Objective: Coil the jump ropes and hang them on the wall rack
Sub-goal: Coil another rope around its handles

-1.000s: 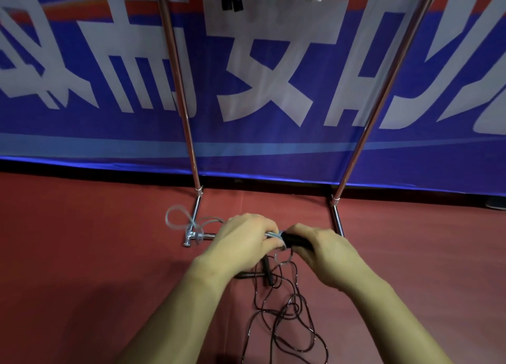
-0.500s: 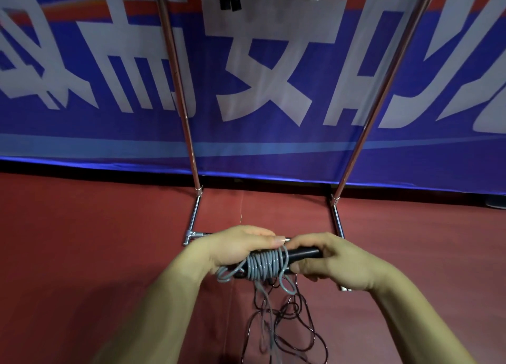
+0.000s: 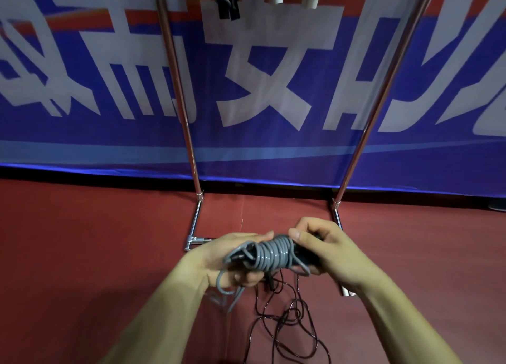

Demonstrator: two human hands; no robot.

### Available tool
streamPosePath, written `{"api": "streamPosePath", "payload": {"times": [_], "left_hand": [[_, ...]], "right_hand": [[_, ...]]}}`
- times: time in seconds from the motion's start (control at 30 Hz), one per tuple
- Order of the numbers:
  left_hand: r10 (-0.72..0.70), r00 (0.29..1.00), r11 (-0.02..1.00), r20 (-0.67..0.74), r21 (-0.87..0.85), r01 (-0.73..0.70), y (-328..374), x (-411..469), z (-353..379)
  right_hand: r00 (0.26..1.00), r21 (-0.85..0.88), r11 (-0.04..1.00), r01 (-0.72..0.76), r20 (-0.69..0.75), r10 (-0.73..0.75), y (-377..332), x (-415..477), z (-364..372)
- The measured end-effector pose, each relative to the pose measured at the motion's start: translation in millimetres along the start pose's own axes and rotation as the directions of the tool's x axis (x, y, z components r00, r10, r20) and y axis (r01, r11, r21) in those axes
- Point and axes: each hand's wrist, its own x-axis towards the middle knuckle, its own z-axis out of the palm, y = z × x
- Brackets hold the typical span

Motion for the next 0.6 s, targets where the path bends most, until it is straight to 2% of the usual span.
{"api": "streamPosePath", "payload": {"times": [0.07,0.17,0.27,0.3,0.37,0.43,0.47,0.53,0.6], "left_hand": [[0.101,0.995,0.995,0.016,0.006,-0.101,-5,8,-1],[0.211,0.961,0.977,-0.177,0.081,-0.199,-12,25,11],[0.268,0.914,0.952,-0.305,0.227,-0.204,-20,38,27],[0.277,0.899,0.937,-0.340,0.304,-0.173,-23,41,30],[0.294,0.881,0.874,-0.371,0.477,-0.090,-26,45,36],[0.329,0.861,0.755,-0.388,0.656,0.007,-26,46,39],[0.366,0.844,0.662,-0.391,0.747,0.060,-25,46,40],[0.476,0.801,0.401,-0.363,0.900,0.170,-21,41,40],[0.555,0.757,0.197,-0.344,0.939,0.282,-15,32,44]], "right_hand": [[0.999,0.076,0.997,-0.001,-0.053,0.006,-2,1,2],[0.979,0.103,0.994,0.026,-0.205,-0.005,1,7,7],[0.968,0.130,0.988,0.079,-0.248,-0.044,9,15,5],[0.962,0.093,0.991,0.092,-0.264,-0.065,12,17,3],[0.918,-0.205,0.974,0.100,-0.358,-0.169,23,23,-3],[0.851,-0.544,0.835,0.080,-0.399,-0.342,34,26,-9],[0.830,-0.655,0.751,0.079,-0.374,-0.414,39,26,-10],[0.826,-0.790,0.611,0.056,-0.307,-0.473,45,23,-7],[0.834,-0.861,0.509,0.005,-0.277,-0.477,47,21,-4]]}}
